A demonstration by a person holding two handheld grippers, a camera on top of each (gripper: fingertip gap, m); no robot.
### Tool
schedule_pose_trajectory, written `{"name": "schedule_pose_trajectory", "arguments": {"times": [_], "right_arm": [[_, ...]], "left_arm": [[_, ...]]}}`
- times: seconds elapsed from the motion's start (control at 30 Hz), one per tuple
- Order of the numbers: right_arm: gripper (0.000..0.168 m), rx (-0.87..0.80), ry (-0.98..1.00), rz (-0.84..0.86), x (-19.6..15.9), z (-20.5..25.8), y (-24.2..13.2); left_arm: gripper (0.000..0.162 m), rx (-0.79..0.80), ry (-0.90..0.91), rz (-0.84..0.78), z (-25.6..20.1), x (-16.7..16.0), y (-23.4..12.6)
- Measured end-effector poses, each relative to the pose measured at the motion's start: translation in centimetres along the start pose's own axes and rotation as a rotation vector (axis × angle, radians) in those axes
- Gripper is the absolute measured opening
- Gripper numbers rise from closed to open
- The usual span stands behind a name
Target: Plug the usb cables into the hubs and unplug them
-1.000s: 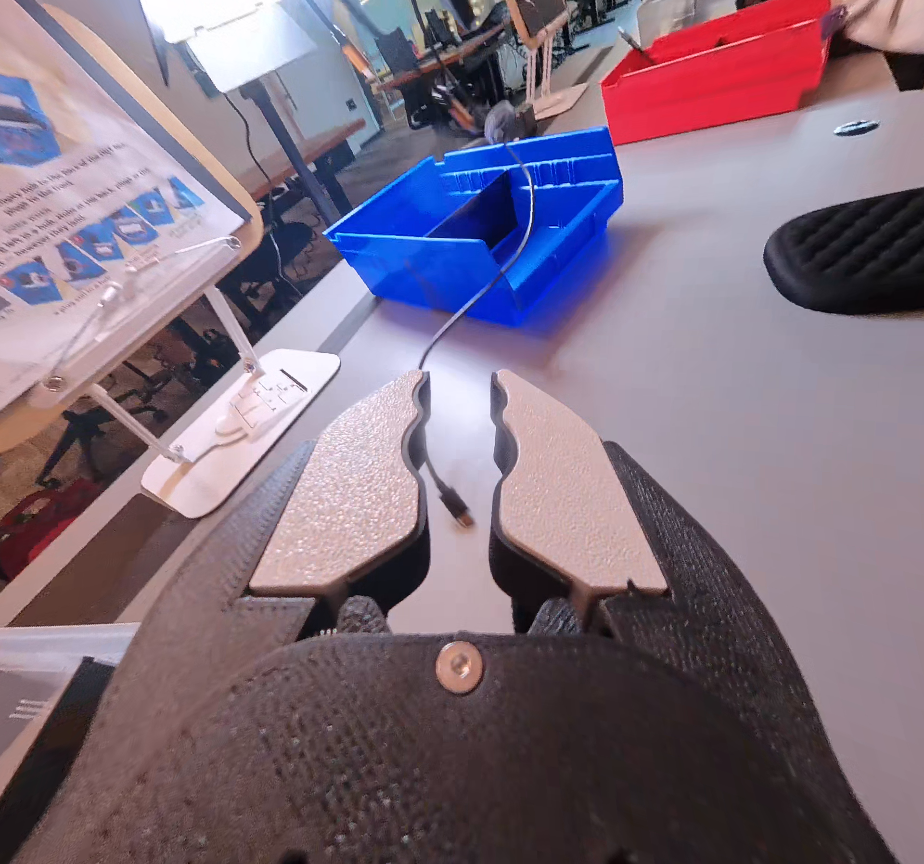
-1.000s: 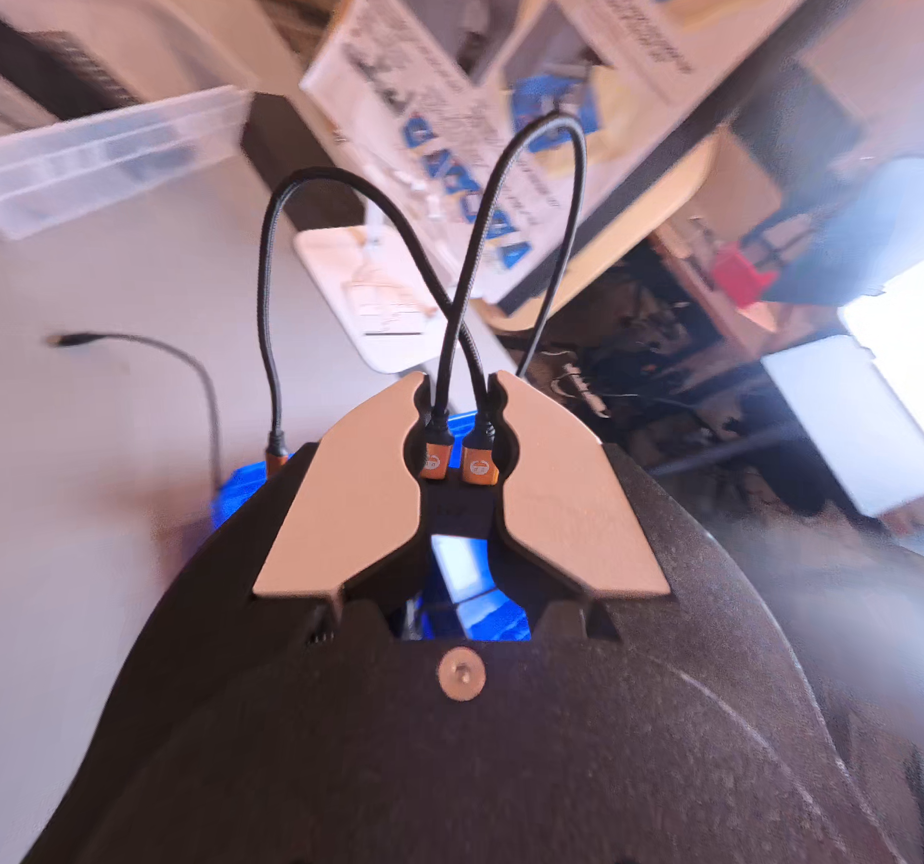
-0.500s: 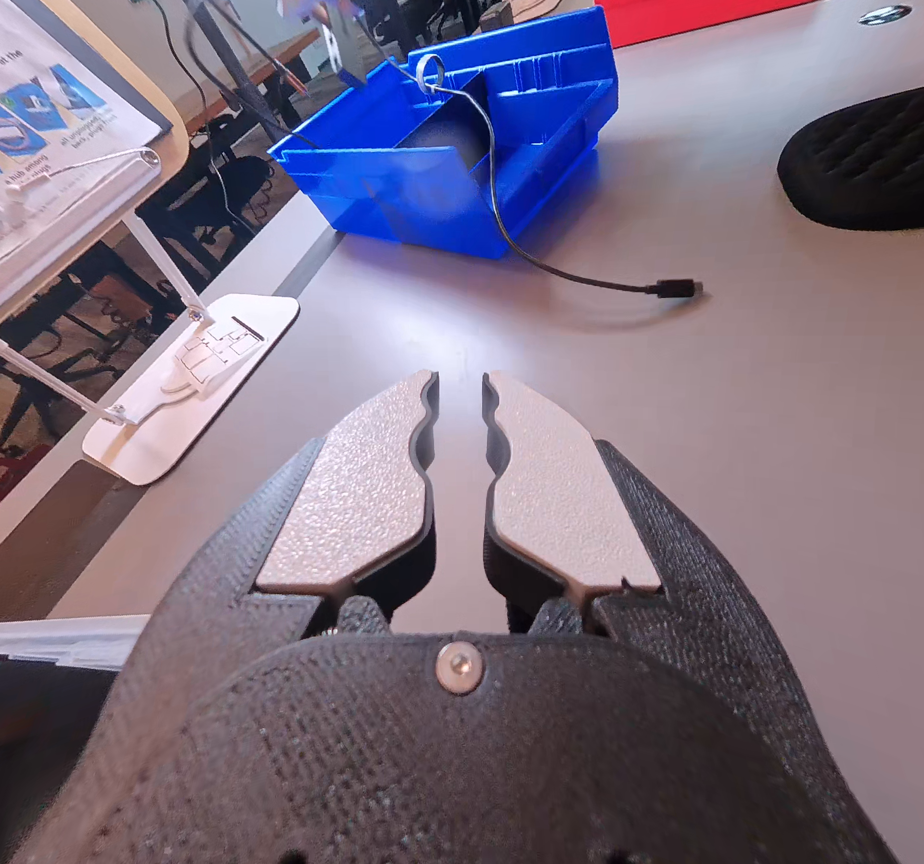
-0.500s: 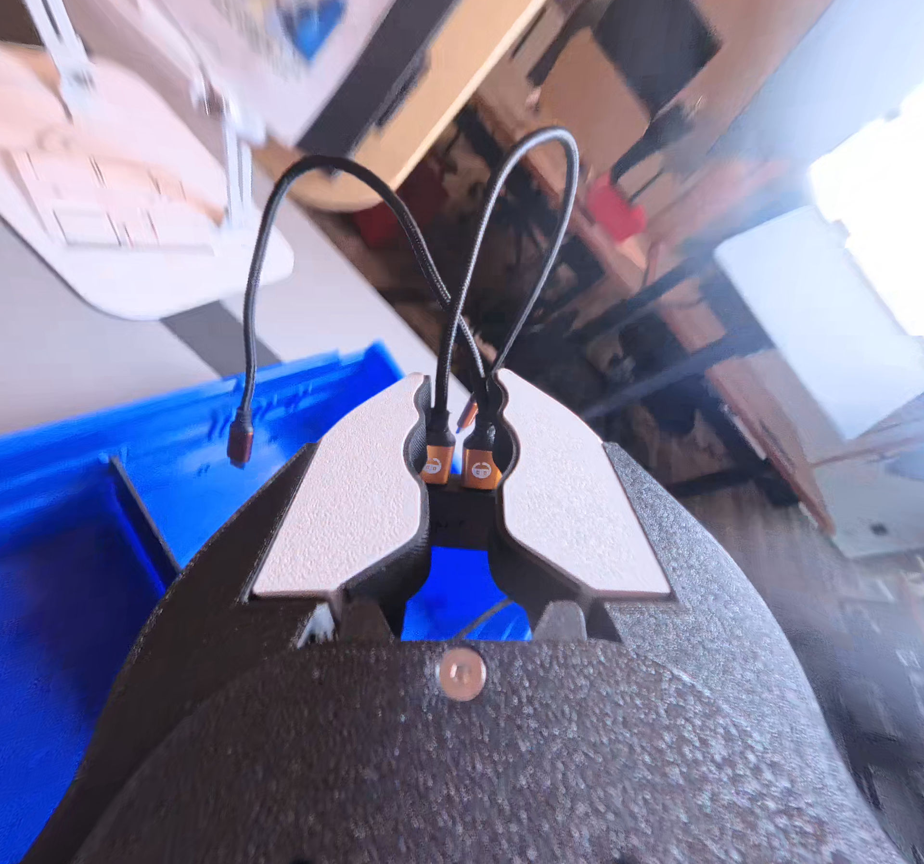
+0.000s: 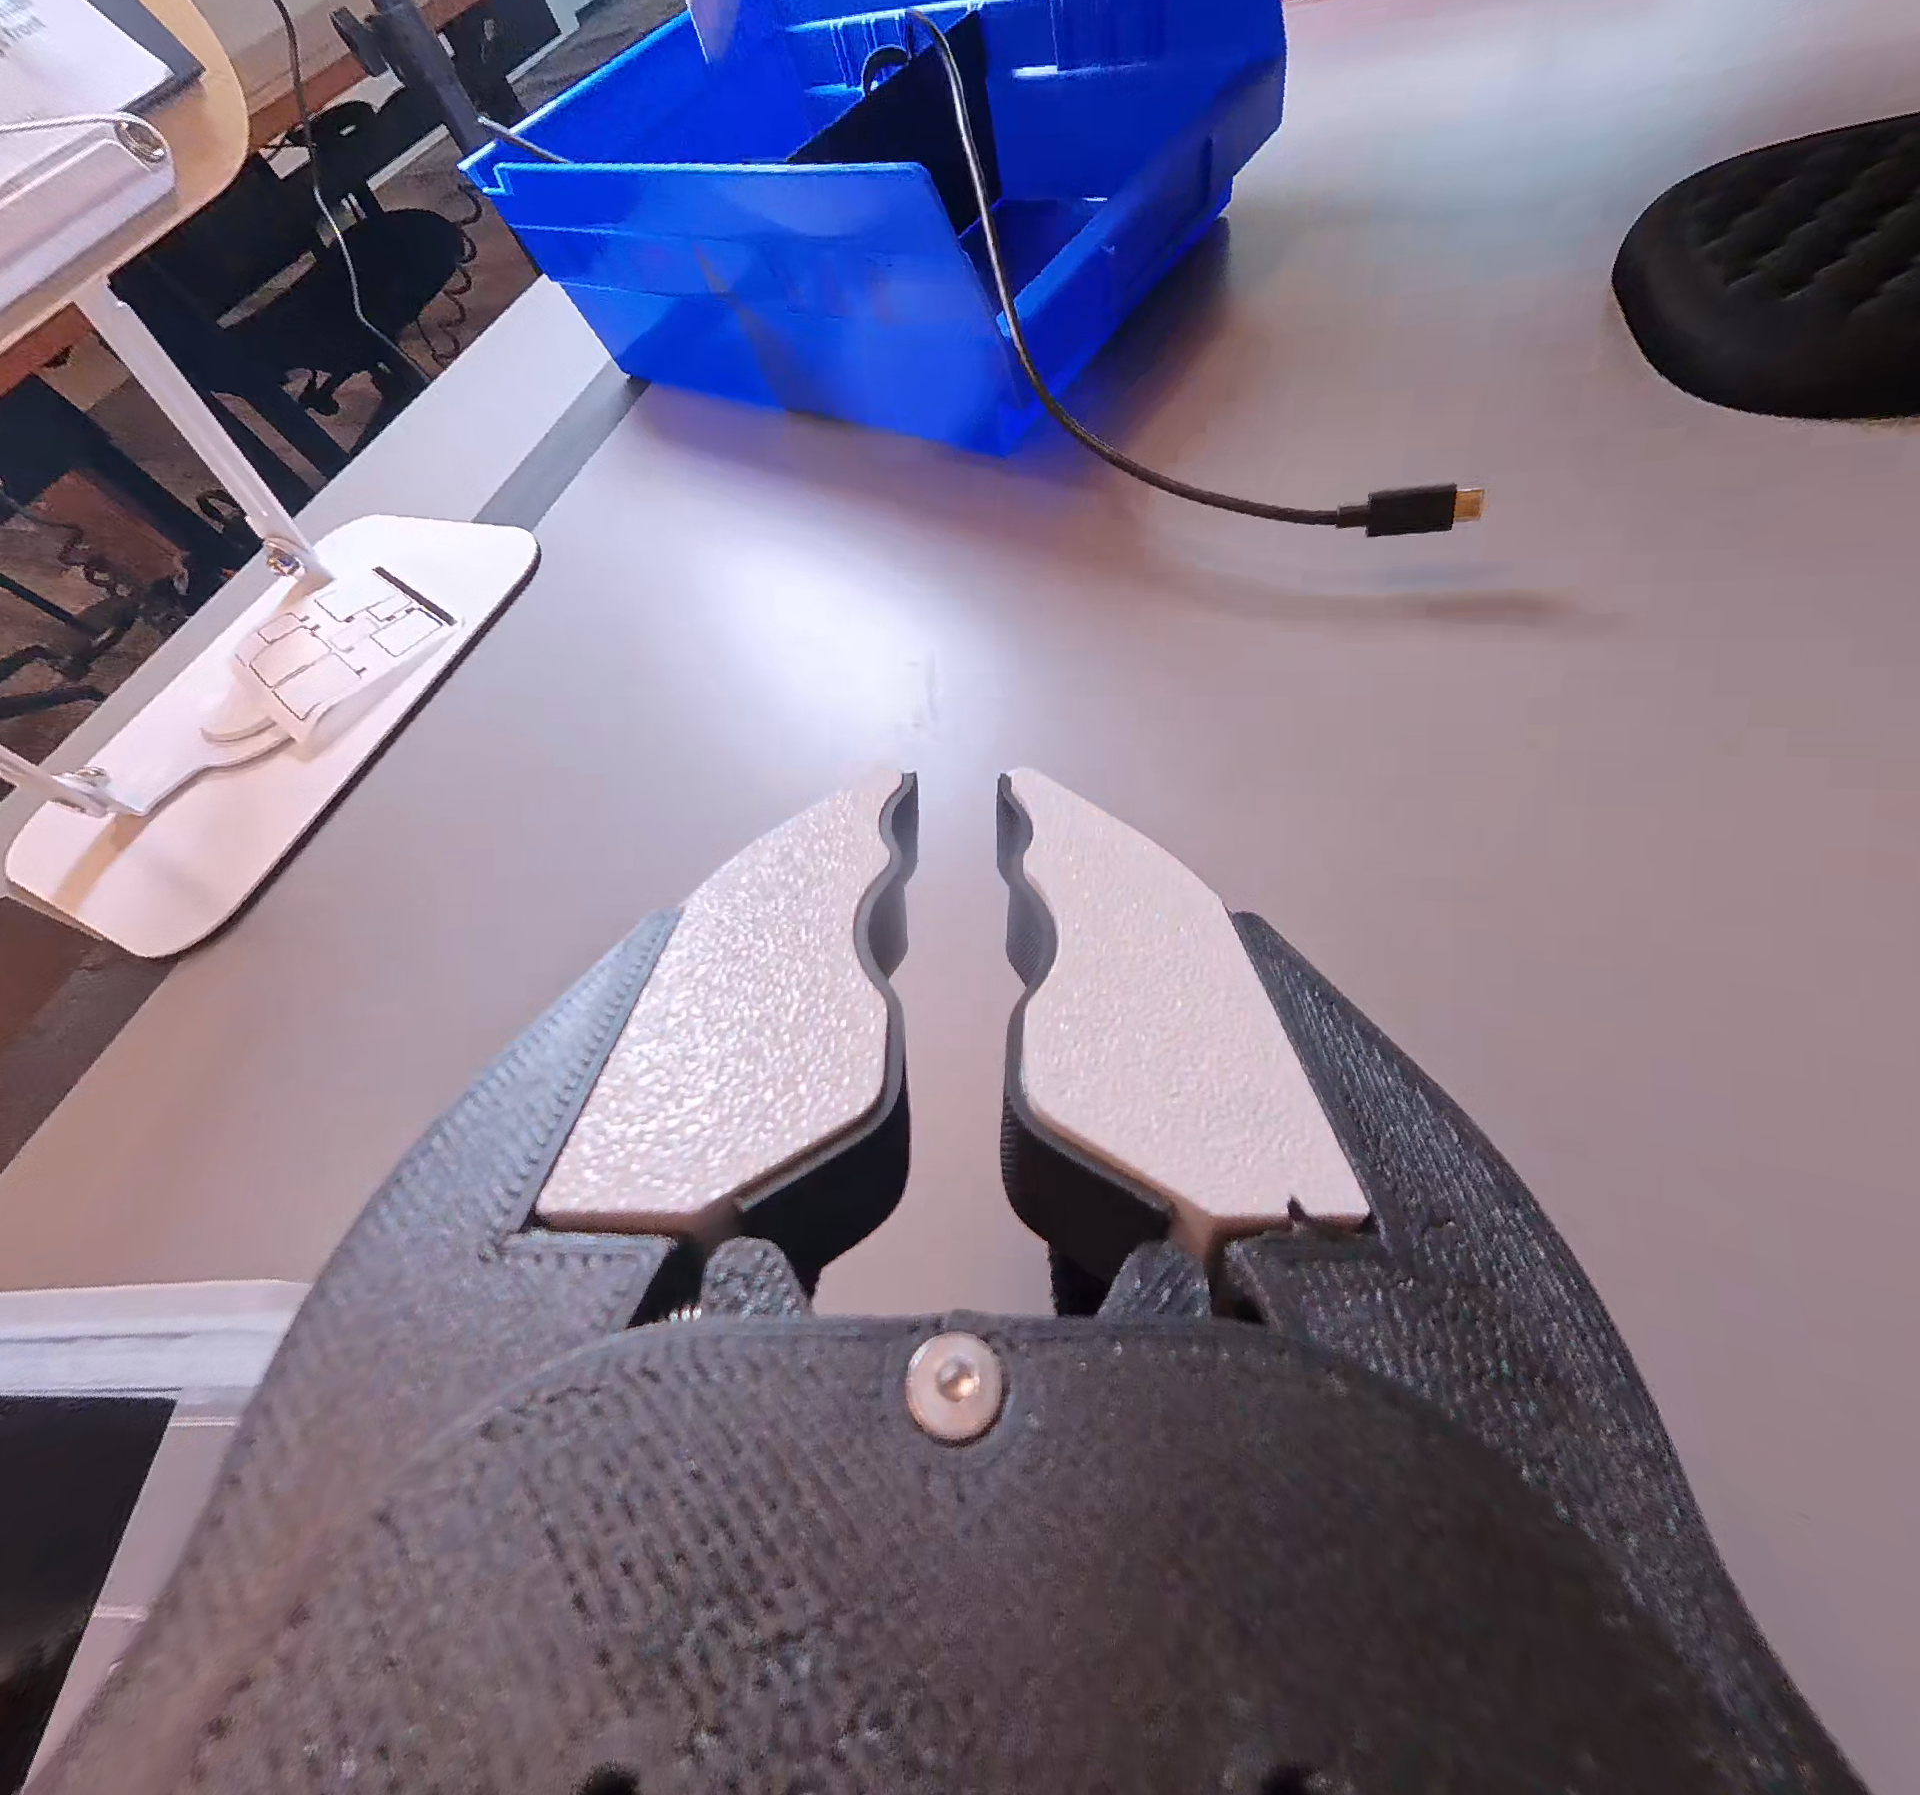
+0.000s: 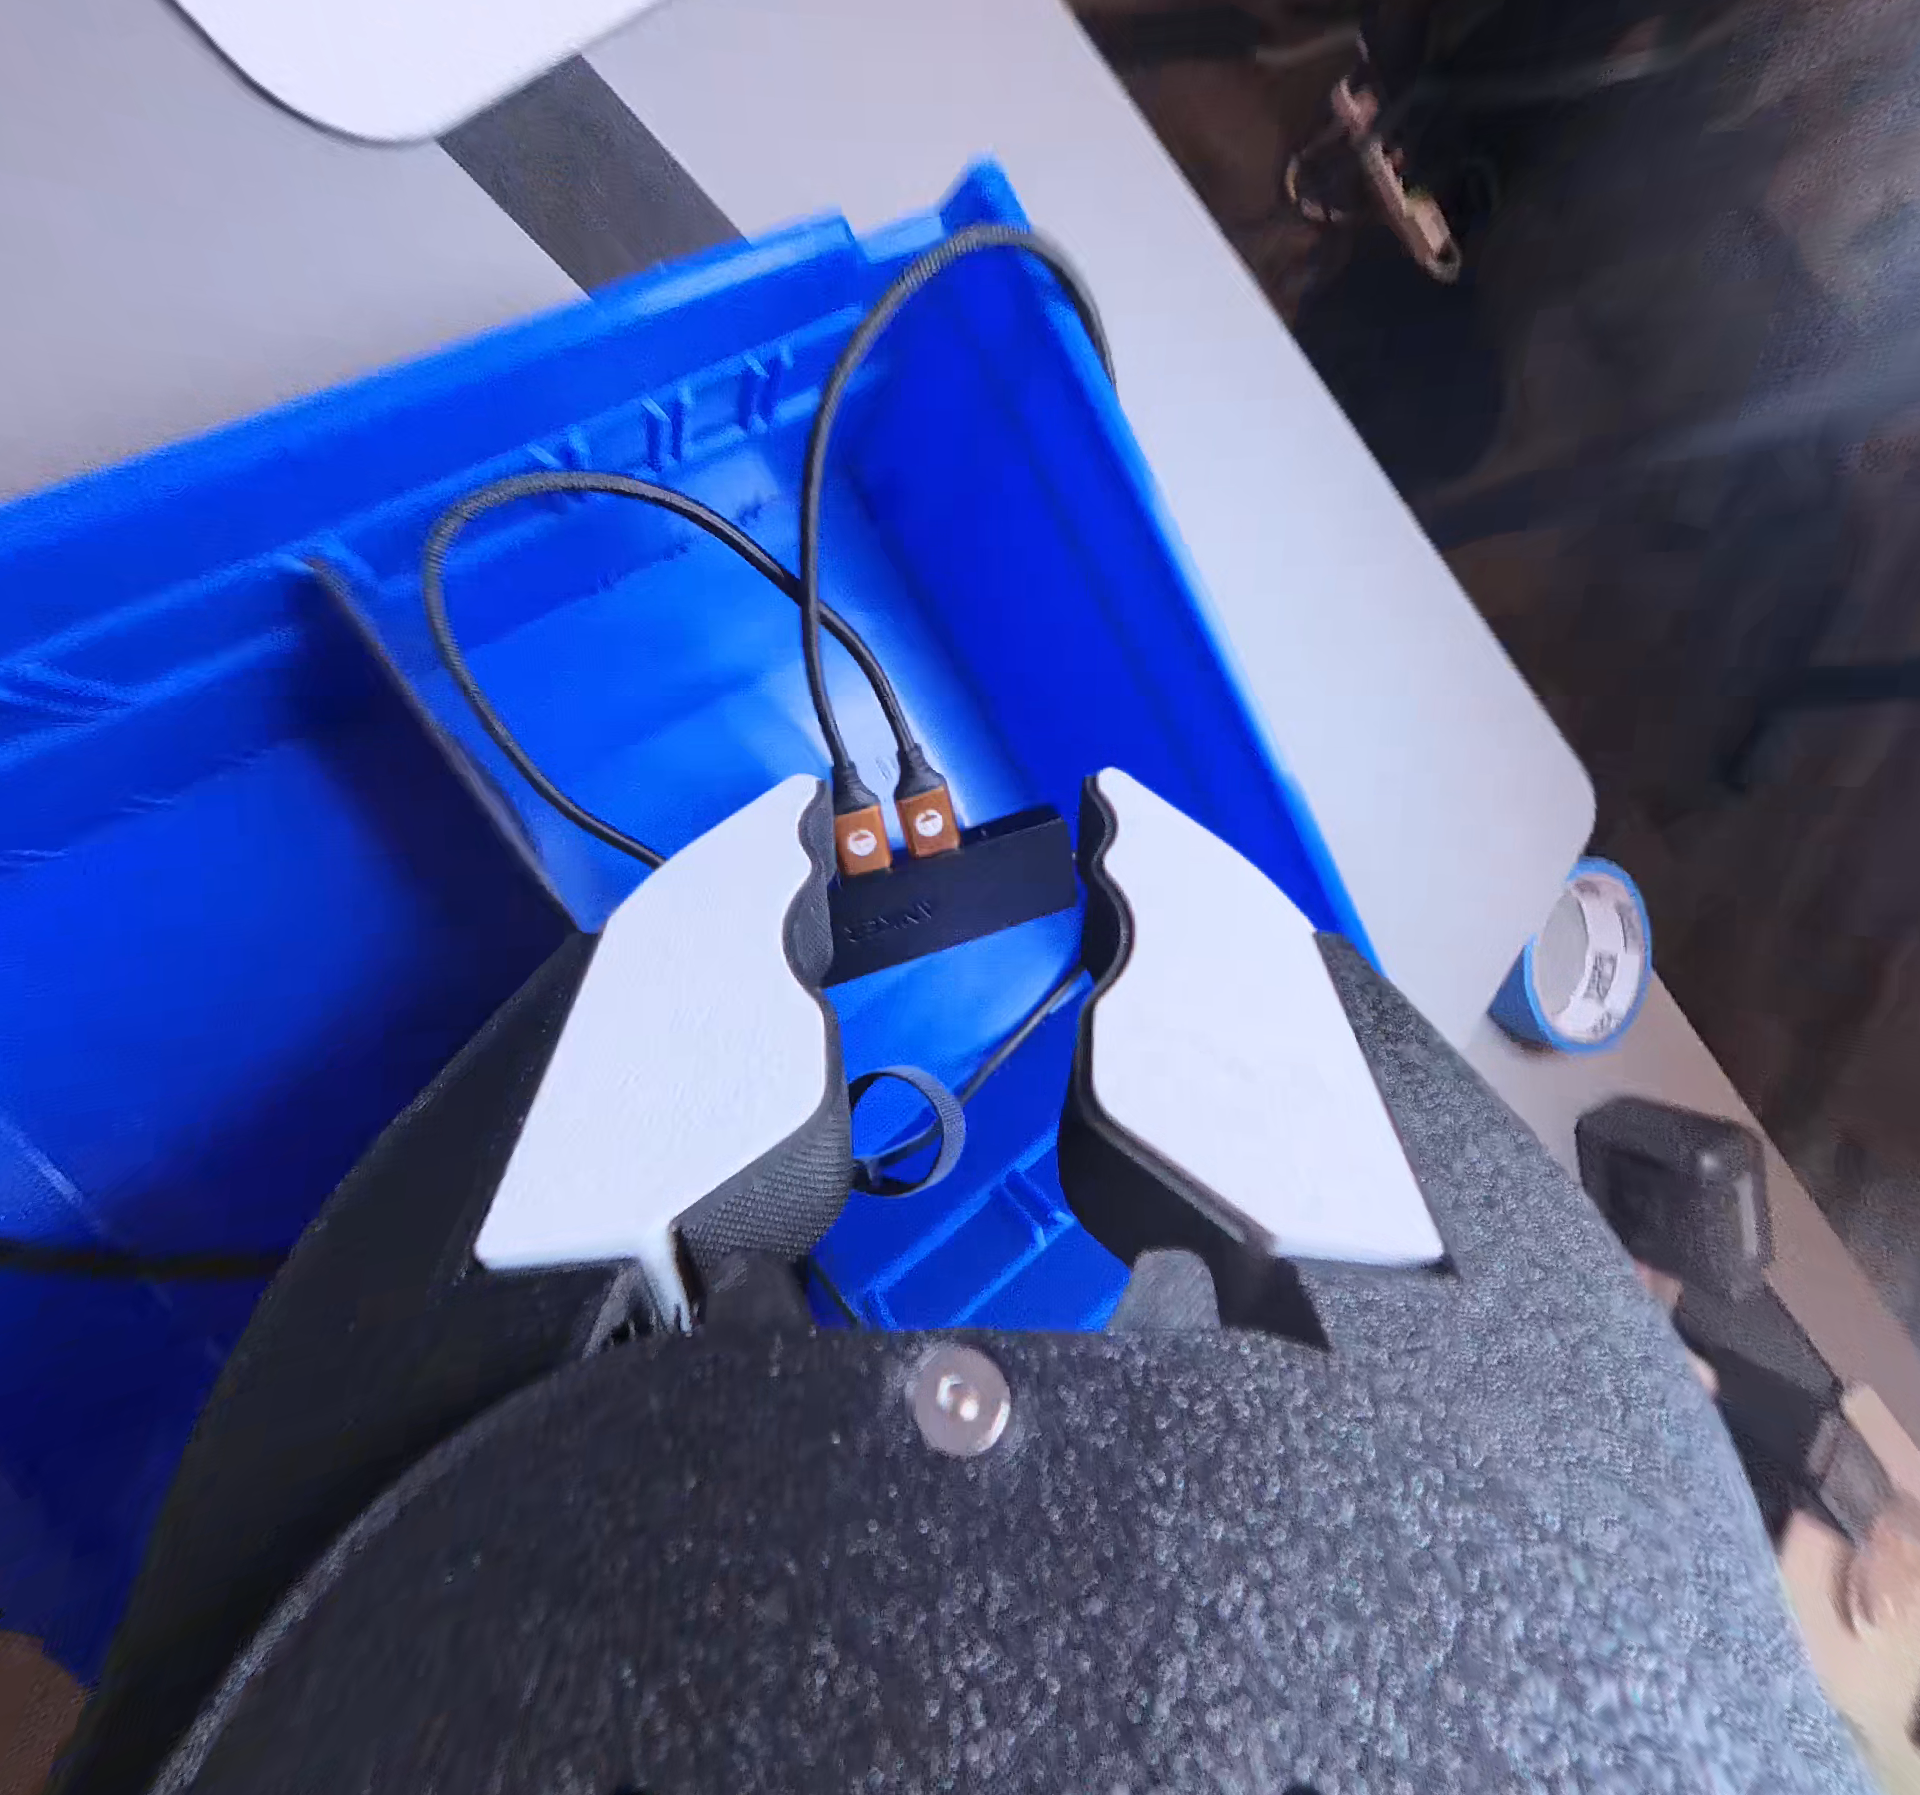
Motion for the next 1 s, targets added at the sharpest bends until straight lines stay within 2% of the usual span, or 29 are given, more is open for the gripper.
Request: {"name": "schedule_pose_trajectory", "arguments": {"times": [0.07,0.13,0.23,0.3,0.33,0.4,0.47,0.53,0.6,0.77,0.93,1.0], "right_arm": [[0.046,0.145,-0.085,-0.128,0.8,1.6,-3.0],[0.045,0.301,-0.235,-0.177,0.5,4.9,-5.7],[0.047,0.408,-0.476,-0.036,-1.8,10.3,-7.1],[0.046,0.362,-0.618,0.050,-3.2,12.8,-6.2],[0.038,0.310,-0.689,0.081,-3.8,13.6,-5.4],[0.009,0.210,-0.793,0.112,-4.2,14.3,-3.9],[0.005,0.243,-0.769,0.119,-3.8,14.2,-4.2],[0.005,0.252,-0.684,0.050,-2.2,12.4,-6.0],[0.004,0.153,-0.592,-0.009,-0.7,8.9,-8.1],[0.004,-0.309,-0.368,-0.034,1.4,-0.8,-10.3],[0.004,-0.701,-0.491,0.125,0.9,-4.0,-7.3],[0.004,-0.805,-0.632,0.222,0.2,-3.7,-5.4]], "left_arm": [[0.014,-0.001,-0.001,0.002,0.0,0.0,-0.1],[0.014,-0.003,-0.003,0.002,0.1,0.0,-0.1],[0.014,-0.013,-0.008,0.005,0.1,-0.1,0.1],[0.014,-0.022,-0.013,0.008,0.0,-0.1,0.3],[0.014,-0.025,-0.011,0.011,-0.1,-0.1,0.3],[0.014,-0.024,0.002,0.019,-0.4,0.0,0.3],[0.013,-0.019,0.013,0.024,-0.5,0.1,0.1],[0.013,-0.011,0.016,0.026,-0.5,0.2,0.0],[0.012,-0.009,0.010,0.024,-0.4,0.2,-0.2],[0.011,-0.023,0.001,0.041,-0.4,-0.2,0.2],[0.009,-0.032,0.012,0.064,-0.5,-0.5,0.3],[0.009,-0.036,0.005,0.066,-0.5,-0.7,0.3]]}}
Point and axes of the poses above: each gripper's, where its closed fingertips meet, y out along the fingers, x out of its top, z = x × y across the jaws, the point moved 8 cm from there along -y, back along the fingers, and after that the axes turned 6 degrees about y, right-handed, at the moved point
